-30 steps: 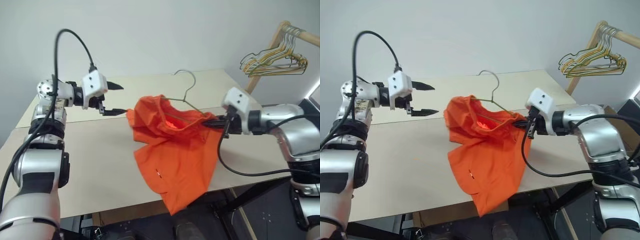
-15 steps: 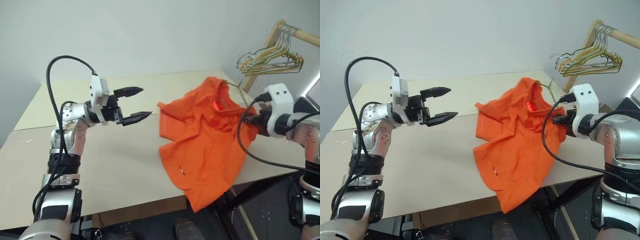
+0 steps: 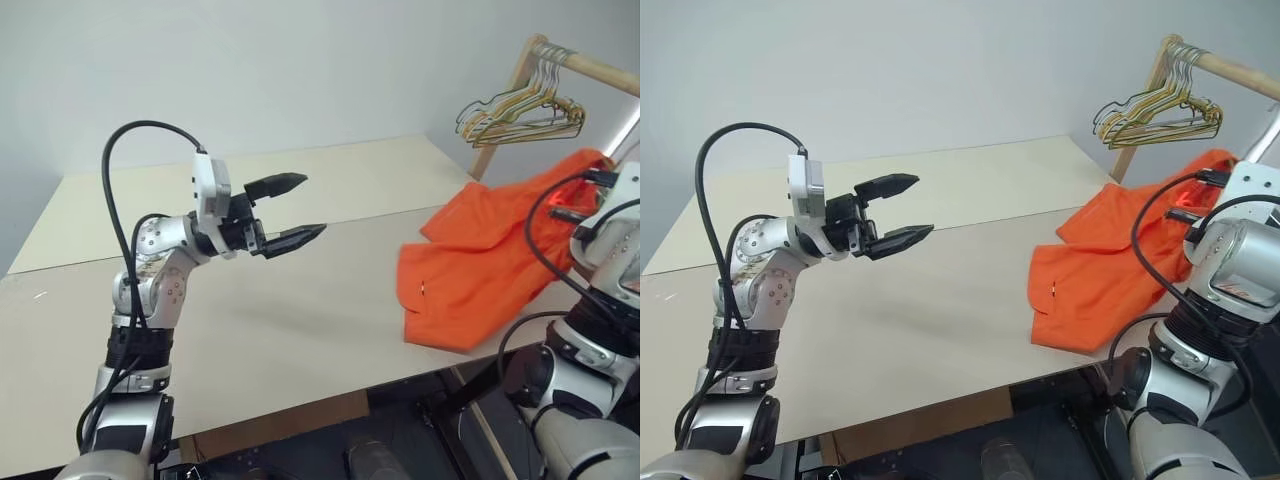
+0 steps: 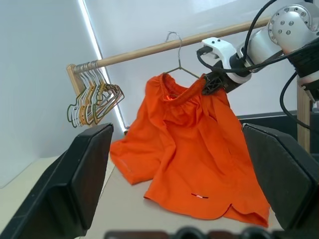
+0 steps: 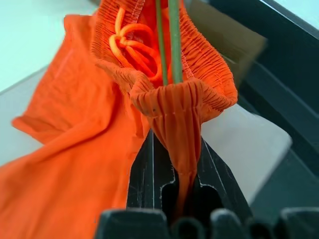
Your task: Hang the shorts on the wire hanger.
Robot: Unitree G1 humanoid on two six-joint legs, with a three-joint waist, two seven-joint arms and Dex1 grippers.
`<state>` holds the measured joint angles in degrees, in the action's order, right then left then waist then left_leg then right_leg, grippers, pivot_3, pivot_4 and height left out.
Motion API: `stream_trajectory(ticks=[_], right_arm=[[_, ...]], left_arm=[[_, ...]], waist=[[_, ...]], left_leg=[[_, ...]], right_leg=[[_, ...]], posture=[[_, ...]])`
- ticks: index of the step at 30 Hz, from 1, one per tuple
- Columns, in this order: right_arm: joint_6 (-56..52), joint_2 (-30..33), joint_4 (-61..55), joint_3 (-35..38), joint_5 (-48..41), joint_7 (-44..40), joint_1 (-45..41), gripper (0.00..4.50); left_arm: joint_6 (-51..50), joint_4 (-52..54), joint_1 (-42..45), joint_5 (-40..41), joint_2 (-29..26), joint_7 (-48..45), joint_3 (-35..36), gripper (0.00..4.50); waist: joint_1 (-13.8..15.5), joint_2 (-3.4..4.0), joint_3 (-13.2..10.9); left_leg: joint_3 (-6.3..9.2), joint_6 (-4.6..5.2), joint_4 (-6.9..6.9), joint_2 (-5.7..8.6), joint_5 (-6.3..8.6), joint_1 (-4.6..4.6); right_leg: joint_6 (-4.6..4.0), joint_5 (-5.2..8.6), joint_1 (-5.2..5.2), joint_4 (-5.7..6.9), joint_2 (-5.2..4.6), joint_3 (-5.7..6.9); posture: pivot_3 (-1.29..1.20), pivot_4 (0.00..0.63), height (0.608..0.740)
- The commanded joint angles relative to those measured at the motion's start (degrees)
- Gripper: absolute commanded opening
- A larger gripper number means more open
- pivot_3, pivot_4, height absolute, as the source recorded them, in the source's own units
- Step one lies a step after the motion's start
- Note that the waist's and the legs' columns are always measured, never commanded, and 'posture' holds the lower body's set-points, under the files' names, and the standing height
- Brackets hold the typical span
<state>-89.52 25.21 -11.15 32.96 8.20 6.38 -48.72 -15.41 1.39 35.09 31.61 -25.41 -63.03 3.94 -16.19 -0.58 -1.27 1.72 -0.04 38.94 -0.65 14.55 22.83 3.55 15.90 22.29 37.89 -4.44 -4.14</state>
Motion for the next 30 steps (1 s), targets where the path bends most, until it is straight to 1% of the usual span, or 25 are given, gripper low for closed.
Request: stream_trajectory(ticks=[1, 5, 10, 14, 15, 19, 22, 27, 30], right_arm=[[7.76, 0.37, 0.87, 1.59, 3.1, 5.65, -3.04, 0.0], [11.43, 0.94, 5.06, 5.91, 2.57, 8.25, -5.93, 0.0], [16.21, 4.77, 11.16, 9.35, 1.96, 10.47, -8.86, 0.0], [19.92, 9.18, 20.15, 13.53, -0.6, 11.11, -12.37, 0.0], [20.73, 10.35, 22.64, 13.54, -1.11, 10.9, -13.06, 0.0], [26.56, 14.53, 33.95, 17.0, -4.61, 12.12, -17.23, 0.0], [28.87, 17.18, 42.66, 19.42, -8.11, 12.44, -20.3, 0.0], [33.2, 20.75, 53.77, 22.54, -13.21, 15.54, -23.23, 0.0], [36.48, 22.6, 58.63, 23.38, -15.71, 17.5, -23.43, 0.0]], left_arm=[[-0.32, 2.12, 0.01, 0.92, -0.01, 1.22, 0.34, 4.48], [-0.61, 3.2, -0.7, 1.53, 0.51, 2.02, 0.11, 4.48], [-0.07, 4.71, -1.98, 0.29, 1.1, 3.75, -0.7, 4.48], [0.41, 5.26, -2.54, -0.51, 1.33, 5.35, -1.2, 4.48], [0.56, 5.23, -2.68, -0.6, 1.31, 5.45, -1.36, 4.48], [1.35, 4.83, -2.95, -1.17, 1.26, 5.45, -2.13, 4.48], [1.49, 4.65, -2.63, -1.41, 1.18, 5.41, -2.53, 4.48], [1.8, 4.44, -2.67, -1.53, 0.96, 5.02, -2.7, 4.48], [1.94, 4.64, -3.04, -1.79, 0.81, 4.86, -2.93, 4.48]], waist=[[-0.22, 0.01, 0.0], [-0.67, 0.05, 0.01], [-0.57, 0.07, 0.0], [-0.39, 0.17, -0.04], [-0.44, 0.18, -0.04], [-0.6, 0.25, -0.04], [-0.62, 0.31, -0.05], [-0.54, 0.36, -0.09], [-0.43, 0.38, -0.11]], left_leg=[[0.0, 0.0, 0.0, 0.0, 0.0, -0.01], [-0.02, 0.01, -0.05, -0.01, 0.0, -0.03], [-0.04, 0.02, -0.09, -0.02, -0.01, -0.04], [-0.08, 0.04, -0.09, 0.05, -0.02, -0.04], [-0.11, 0.05, -0.1, 0.05, -0.02, -0.04], [-0.21, 0.06, -0.22, 0.04, -0.03, -0.15], [-0.31, 0.08, -0.34, 0.03, -0.04, -0.26], [-0.54, 0.13, -0.73, 0.05, -0.07, -0.69], [-0.57, 0.14, -0.81, 0.06, -0.07, -0.92]], right_leg=[[0.0, 0.0, -0.01, -0.02, 0.0, 0.0], [0.0, 0.0, -0.02, -0.09, 0.02, -0.02], [0.0, 0.0, -0.08, -0.2, 0.03, -0.02], [0.0, 0.0, -0.15, -0.3, -0.02, -0.04], [0.0, 0.0, -0.15, -0.32, -0.01, -0.07], [0.0, 0.0, -0.21, -0.38, 0.02, -0.15], [-0.01, 0.01, -0.27, -0.81, 0.04, -0.25], [-0.01, 0.01, -0.6, -1.03, 0.04, -0.5], [0.01, 0.02, -0.95, -1.25, 0.04, -0.48]], posture=[[-0.28, 0.0, 0.74], [-0.27, 0.0, 0.74], [-0.26, 0.0, 0.74], [-0.26, 0.0, 0.74], [-0.27, 0.0, 0.74], [-0.27, 0.0, 0.74], [-0.27, 0.0, 0.74], [-0.27, 0.0, 0.74], [-0.27, 0.0, 0.74]])
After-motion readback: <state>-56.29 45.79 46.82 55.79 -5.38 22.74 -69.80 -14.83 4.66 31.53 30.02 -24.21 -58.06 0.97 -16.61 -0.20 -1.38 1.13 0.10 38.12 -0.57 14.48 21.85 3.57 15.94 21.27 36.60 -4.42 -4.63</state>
